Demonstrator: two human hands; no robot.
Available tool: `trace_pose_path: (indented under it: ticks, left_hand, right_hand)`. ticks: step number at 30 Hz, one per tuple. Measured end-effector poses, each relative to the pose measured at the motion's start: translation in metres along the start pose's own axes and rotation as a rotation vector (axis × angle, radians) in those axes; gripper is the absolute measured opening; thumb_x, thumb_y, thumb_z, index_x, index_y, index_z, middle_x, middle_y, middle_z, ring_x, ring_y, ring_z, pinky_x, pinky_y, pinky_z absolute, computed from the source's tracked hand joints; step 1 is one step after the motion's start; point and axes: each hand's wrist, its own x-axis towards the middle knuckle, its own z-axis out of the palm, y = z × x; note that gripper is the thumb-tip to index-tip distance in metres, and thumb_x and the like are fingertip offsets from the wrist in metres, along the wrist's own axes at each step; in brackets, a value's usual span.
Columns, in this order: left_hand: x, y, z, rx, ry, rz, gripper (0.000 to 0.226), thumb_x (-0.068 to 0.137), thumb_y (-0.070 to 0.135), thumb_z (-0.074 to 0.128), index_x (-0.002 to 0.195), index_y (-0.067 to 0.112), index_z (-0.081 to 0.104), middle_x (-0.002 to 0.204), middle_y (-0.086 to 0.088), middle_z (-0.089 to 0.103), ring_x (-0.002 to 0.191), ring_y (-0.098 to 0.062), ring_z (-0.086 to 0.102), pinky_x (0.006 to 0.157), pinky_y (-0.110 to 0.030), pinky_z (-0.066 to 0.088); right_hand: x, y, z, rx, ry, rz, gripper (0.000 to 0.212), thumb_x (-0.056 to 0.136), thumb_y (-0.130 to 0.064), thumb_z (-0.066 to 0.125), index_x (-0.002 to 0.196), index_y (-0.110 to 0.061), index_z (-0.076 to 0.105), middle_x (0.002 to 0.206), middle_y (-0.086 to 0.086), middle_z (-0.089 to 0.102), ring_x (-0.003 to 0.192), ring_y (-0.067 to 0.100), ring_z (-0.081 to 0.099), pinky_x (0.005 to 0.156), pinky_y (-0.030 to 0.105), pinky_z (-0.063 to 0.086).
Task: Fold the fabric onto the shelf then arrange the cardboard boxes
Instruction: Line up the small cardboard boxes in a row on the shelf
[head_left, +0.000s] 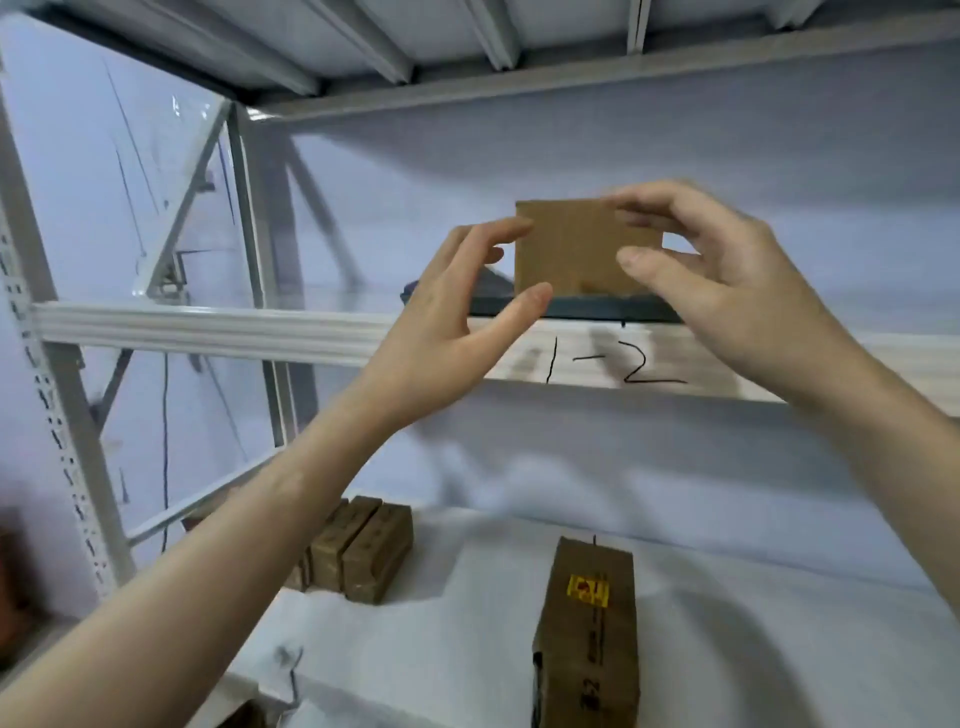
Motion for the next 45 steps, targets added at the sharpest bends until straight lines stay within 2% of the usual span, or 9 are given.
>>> trace_pose_path:
  ticks: [5,9,17,21,25,29,32,36,45]
  left_hand:
    - [-0.067,-0.033,0.025,-0.044,-0.125,-0.086,0.043,0.086,0.047,0.049,0.126,0.031,0.042,0.129,0.008,0.048,0.117,0.003,0.047,0.09,-0.013,0.041]
    - [-0.12,-0.09,0.066,-0.152,-0.316,-0.37,0.05,0.083,0.056,0.051,0.127,0.038,0.037,0.135,0.011,0.044,0.12,0.003,0.044,0.095,-0.018,0.041]
    - [-0.186,-0.157,0.146,-0.357,-0.71,-0.881,0.066,0.089,0.056,0.045,0.146,0.033,0.02,0.155,0.0,0.029,0.139,-0.02,0.032,0.105,-0.032,0.03]
    - [-0.191,-0.162,0.166,-0.436,-0.845,-0.971,0.064,0.092,0.059,0.033,0.148,0.031,0.017,0.156,0.003,0.027,0.141,-0.021,0.03,0.108,-0.033,0.024]
    - [-0.191,-0.155,0.177,-0.532,-0.935,-1.012,0.062,0.092,0.06,0.029,0.147,0.03,0.022,0.144,0.004,0.043,0.126,-0.016,0.045,0.103,-0.03,0.029]
    - [-0.177,-0.135,0.186,-0.564,-0.887,-0.945,0.051,0.095,0.05,0.038,0.143,0.034,0.029,0.128,0.01,0.051,0.1,0.002,0.052,0.089,-0.021,0.036]
    - [-0.162,-0.122,0.202,-0.558,-0.84,-0.894,0.052,0.094,0.05,0.042,0.143,0.037,0.029,0.136,0.008,0.05,0.111,-0.006,0.052,0.094,-0.025,0.039]
    - [-0.14,-0.091,0.243,-0.558,-0.812,-0.854,0.061,0.09,0.054,0.048,0.145,0.036,0.027,0.14,0.002,0.05,0.124,-0.016,0.05,0.109,-0.039,0.036]
    - [-0.108,0.022,0.368,-0.576,-0.759,-0.846,0.061,0.092,0.051,0.045,0.146,0.03,0.025,0.137,-0.001,0.049,0.114,-0.015,0.049,0.099,-0.031,0.037]
  right_hand:
    - [-0.058,0.035,0.048,-0.052,-0.169,0.084,0.032,0.088,-0.023,0.052,0.119,-0.03,0.056,0.133,-0.016,0.051,0.127,-0.003,0.043,0.108,0.019,0.033]
    - [-0.118,0.087,0.078,-0.06,-0.307,0.342,0.032,0.092,-0.02,0.053,0.12,-0.035,0.056,0.139,-0.021,0.043,0.128,-0.008,0.038,0.109,0.019,0.029]
    - [-0.218,0.17,0.109,0.019,-0.223,1.114,0.071,0.086,-0.042,0.058,0.145,-0.034,0.021,0.155,-0.004,0.022,0.141,0.02,0.029,0.11,0.037,0.029]
    - [-0.233,0.178,0.119,0.105,-0.162,1.307,0.072,0.085,-0.054,0.052,0.146,-0.034,0.018,0.149,0.001,0.037,0.13,0.022,0.045,0.104,0.038,0.036]
    - [-0.236,0.174,0.124,0.207,-0.111,1.303,0.05,0.089,-0.047,0.049,0.136,-0.032,0.036,0.129,0.0,0.057,0.107,0.015,0.058,0.082,0.031,0.046]
    - [-0.233,0.174,0.111,0.256,-0.028,1.233,0.046,0.09,-0.035,0.055,0.133,-0.028,0.041,0.127,-0.001,0.056,0.11,0.014,0.058,0.076,0.025,0.048]
    - [-0.231,0.178,0.083,0.273,0.02,1.169,0.045,0.089,-0.032,0.057,0.132,-0.029,0.042,0.127,0.0,0.057,0.108,0.014,0.06,0.084,0.029,0.05]
    - [-0.231,0.189,0.025,0.25,0.05,1.105,0.043,0.091,-0.027,0.055,0.131,-0.029,0.042,0.122,-0.002,0.058,0.099,0.005,0.061,0.07,0.02,0.048]
    - [-0.271,0.243,-0.134,0.131,-0.005,1.074,0.048,0.09,-0.024,0.056,0.133,-0.035,0.039,0.106,0.006,0.061,0.096,0.012,0.062,0.072,0.026,0.05]
